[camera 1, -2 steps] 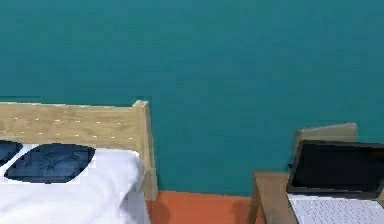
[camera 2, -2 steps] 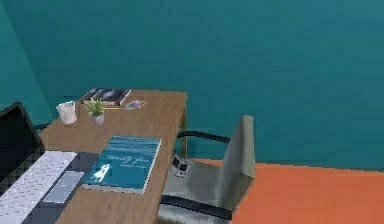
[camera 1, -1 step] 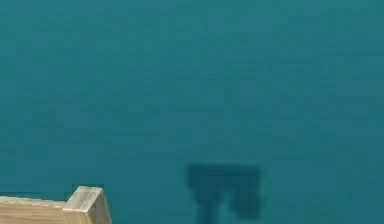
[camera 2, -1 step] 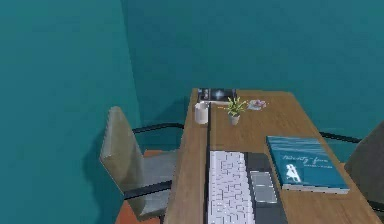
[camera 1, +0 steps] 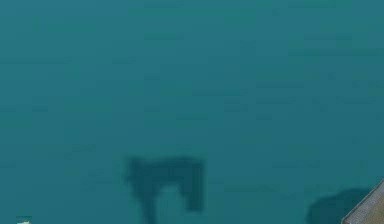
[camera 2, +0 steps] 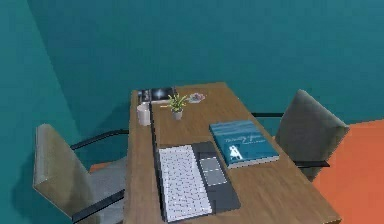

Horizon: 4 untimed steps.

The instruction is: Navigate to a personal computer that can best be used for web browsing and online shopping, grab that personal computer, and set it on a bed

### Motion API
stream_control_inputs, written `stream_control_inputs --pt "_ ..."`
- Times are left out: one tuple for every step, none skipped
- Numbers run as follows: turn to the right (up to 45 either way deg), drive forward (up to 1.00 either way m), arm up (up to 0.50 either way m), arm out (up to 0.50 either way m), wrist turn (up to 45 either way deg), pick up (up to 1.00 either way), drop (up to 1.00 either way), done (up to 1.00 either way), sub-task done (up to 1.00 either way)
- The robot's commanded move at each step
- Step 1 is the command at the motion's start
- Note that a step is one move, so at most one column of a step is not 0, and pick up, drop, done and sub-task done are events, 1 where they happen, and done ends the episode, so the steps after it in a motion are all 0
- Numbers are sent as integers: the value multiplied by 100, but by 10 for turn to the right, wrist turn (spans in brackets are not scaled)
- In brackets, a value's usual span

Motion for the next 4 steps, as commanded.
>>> stream_control_inputs --pt "0 0 50 0 0 0 0 0 0" --pt "0 0 34 0 0 0 0 0 0" --pt "0 0 0 10 0 0 0 0 0" --pt "0 0 0 0 450 0 0 0 0"
